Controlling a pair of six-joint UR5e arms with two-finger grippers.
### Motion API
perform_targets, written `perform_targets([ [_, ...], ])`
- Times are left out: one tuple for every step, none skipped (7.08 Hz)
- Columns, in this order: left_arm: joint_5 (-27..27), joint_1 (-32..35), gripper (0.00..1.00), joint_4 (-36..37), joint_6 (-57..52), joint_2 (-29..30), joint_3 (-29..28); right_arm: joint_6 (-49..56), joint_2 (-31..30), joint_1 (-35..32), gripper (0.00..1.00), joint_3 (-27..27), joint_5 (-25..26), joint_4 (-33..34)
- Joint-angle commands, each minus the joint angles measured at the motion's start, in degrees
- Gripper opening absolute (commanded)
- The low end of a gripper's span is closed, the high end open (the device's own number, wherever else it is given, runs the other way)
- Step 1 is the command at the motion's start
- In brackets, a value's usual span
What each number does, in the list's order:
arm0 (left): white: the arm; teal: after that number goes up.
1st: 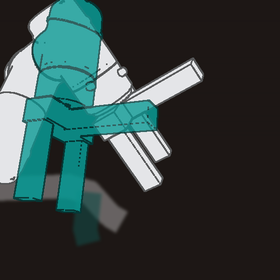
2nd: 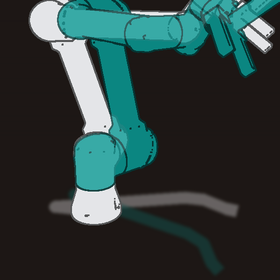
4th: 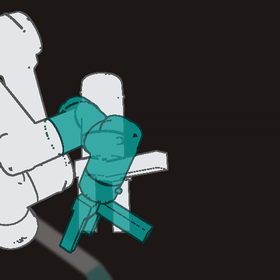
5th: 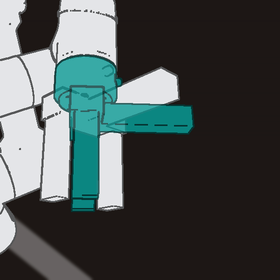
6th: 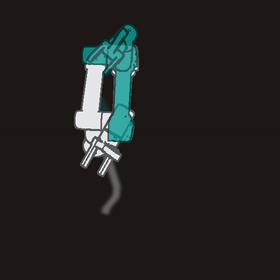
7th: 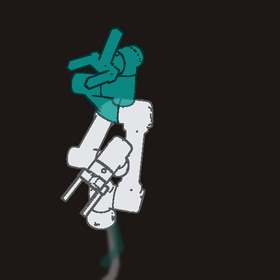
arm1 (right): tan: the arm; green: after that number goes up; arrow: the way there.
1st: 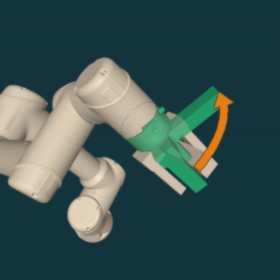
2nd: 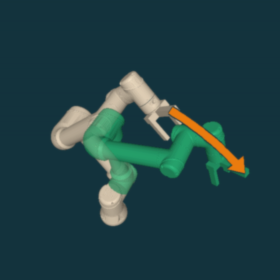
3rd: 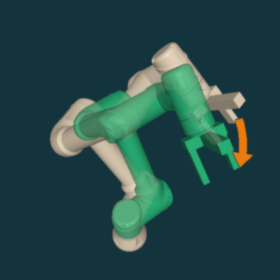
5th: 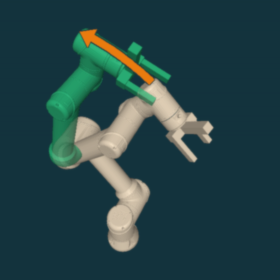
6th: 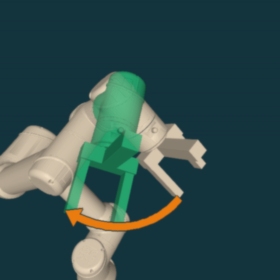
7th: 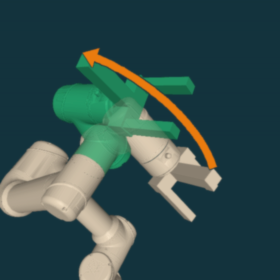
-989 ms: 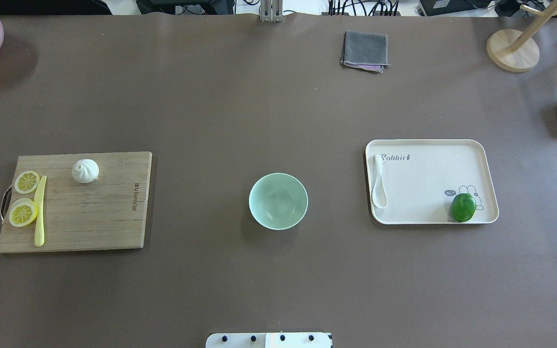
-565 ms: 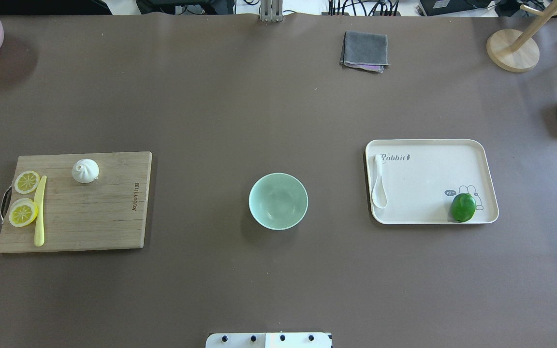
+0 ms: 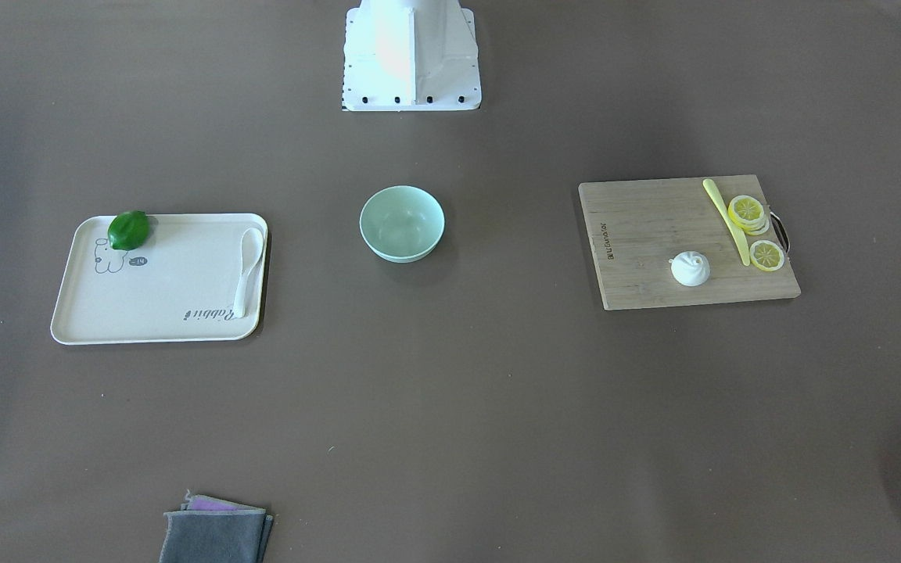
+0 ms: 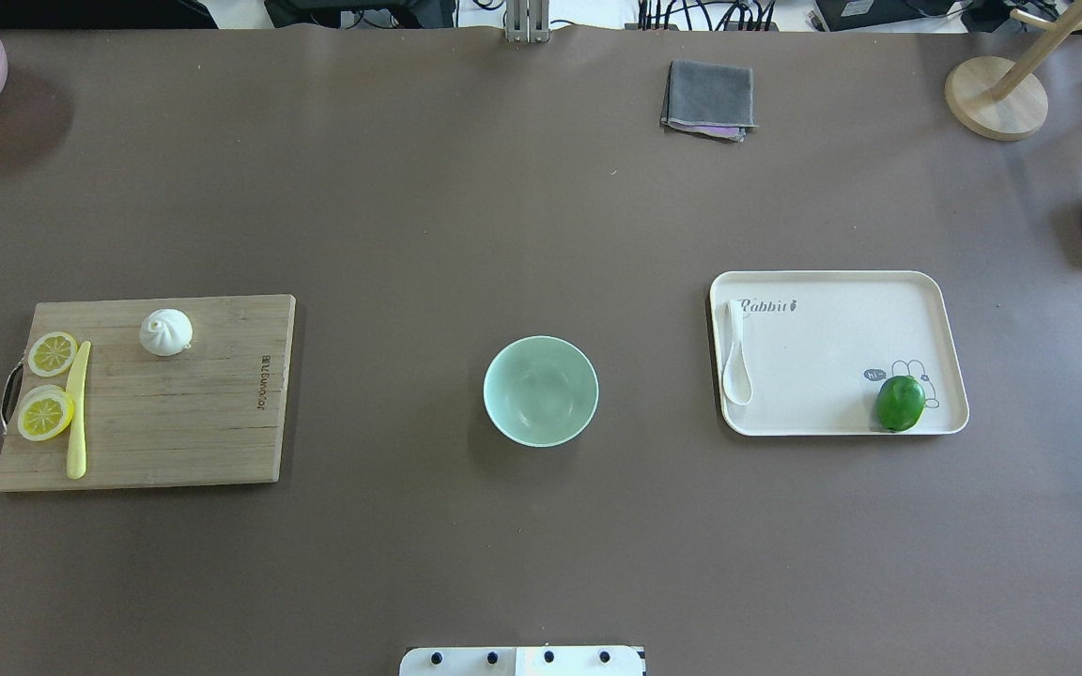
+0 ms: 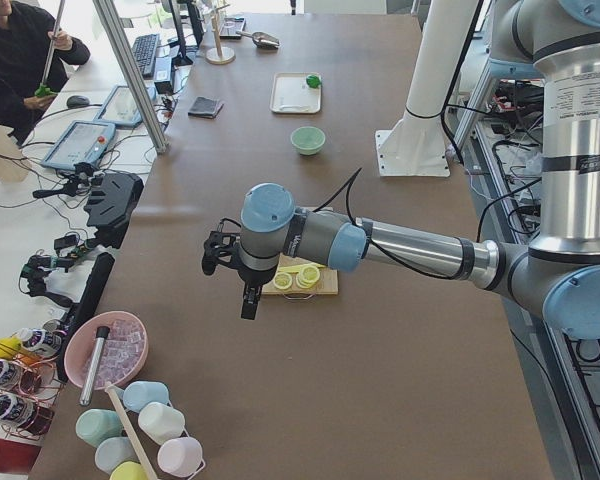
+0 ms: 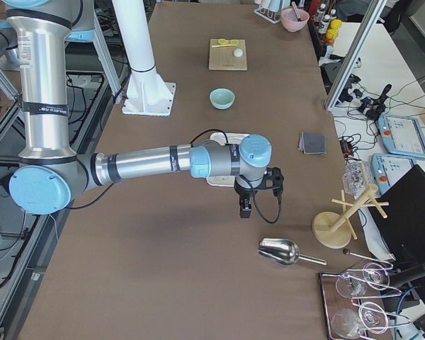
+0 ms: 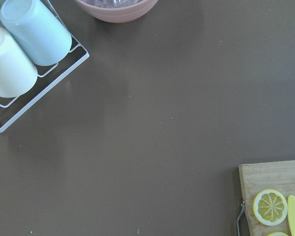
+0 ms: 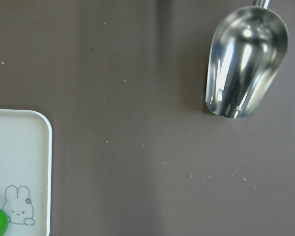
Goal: Put spoon and bun in bowl
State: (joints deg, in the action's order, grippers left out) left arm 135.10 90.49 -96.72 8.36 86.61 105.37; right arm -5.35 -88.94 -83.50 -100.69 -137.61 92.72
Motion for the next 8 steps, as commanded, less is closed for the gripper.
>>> perform_targets([
  [3.67, -0.23, 0.98, -0.4, -0.01, 1.72, 0.01, -0.62, 2.89, 5.34, 1.0, -0.3, 1.02, -3.32],
  [3.68, -0.75, 0.98, -0.58, -0.27, 3.72, -1.55, -3.85, 2.98, 7.28, 1.0, -0.65, -0.28, -7.6],
  [3.68, -1.11, 0.98, -0.93, -0.44, 5.92, -2.44, -12.06, 5.77, 11.99, 1.0, -0.74, -0.38, -9.38],
  [3.25, -4.76, 0.98, -0.93, -0.18, 6.11, -2.79, -20.93, 9.19, 16.74, 1.0, 0.3, 2.49, -9.57],
  [3.59, -5.5, 0.98, -1.45, -0.18, 6.2, -2.54, -25.19, 9.48, 19.48, 1.0, 0.14, 4.61, -13.49],
  [3.51, -8.11, 0.98, -3.81, 3.99, 6.12, -2.19, -33.33, 9.66, 22.3, 1.0, 0.31, 5.06, -16.23],
  [3.07, -12.32, 0.98, -12.1, 13.09, 4.99, -2.36, -38.37, 9.66, 24.06, 1.0, 0.14, 5.85, -17.91],
  [2.72, -17.23, 0.98, -20.53, 20.05, 1.93, -2.62, -41.47, 9.66, 26.0, 1.0, -0.03, 6.29, -18.97],
])
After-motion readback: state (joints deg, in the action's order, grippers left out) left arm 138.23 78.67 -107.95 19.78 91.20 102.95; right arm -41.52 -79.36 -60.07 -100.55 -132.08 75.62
